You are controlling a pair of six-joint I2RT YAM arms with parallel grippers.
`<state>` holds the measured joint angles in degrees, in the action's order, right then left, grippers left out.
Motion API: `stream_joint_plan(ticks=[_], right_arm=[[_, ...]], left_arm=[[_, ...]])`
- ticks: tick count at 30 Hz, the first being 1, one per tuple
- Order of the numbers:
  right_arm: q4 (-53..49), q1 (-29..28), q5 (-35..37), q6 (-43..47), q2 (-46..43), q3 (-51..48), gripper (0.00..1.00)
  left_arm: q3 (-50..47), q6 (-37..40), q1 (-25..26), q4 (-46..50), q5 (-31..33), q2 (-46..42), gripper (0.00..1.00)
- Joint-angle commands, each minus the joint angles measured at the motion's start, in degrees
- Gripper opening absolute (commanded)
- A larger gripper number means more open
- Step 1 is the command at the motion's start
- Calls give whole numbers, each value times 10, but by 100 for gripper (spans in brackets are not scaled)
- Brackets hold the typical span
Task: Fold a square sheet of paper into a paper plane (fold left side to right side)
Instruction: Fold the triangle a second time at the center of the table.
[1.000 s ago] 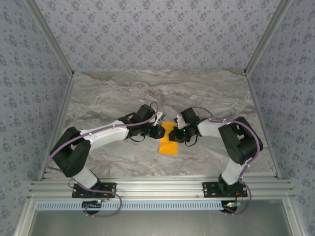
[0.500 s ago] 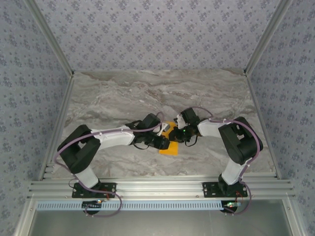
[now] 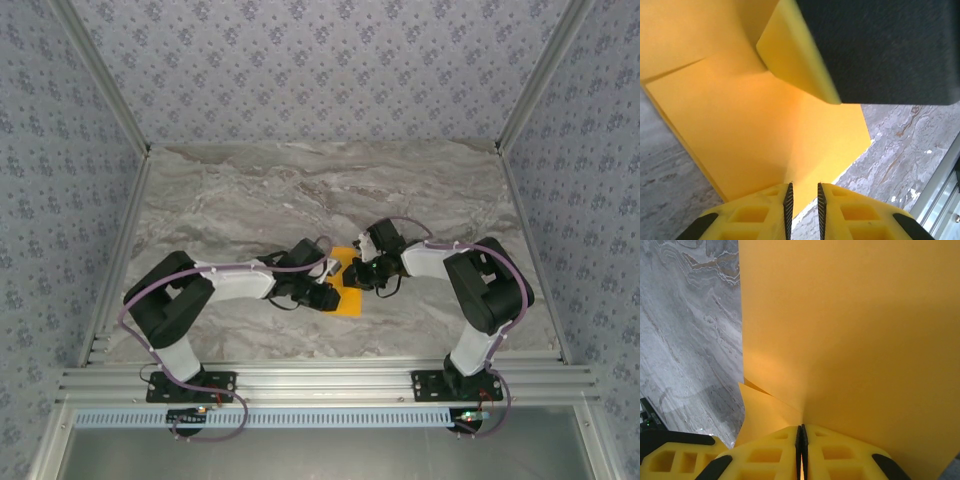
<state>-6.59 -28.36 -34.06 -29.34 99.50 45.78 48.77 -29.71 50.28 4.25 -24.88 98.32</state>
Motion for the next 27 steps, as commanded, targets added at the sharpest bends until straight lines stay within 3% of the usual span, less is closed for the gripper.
stream_joint_plan(ticks=[1, 16, 27], right_arm=[[-56, 8, 37, 15, 24, -2, 14], [-61, 9, 39, 18, 24, 0, 14], [-56, 9, 36, 18, 28, -2, 14]], left_arm=[[-12, -6, 3, -4, -1, 0, 21], [-65, -22, 7, -5, 18, -24, 17], [-121, -50, 8, -17, 29, -92, 11]])
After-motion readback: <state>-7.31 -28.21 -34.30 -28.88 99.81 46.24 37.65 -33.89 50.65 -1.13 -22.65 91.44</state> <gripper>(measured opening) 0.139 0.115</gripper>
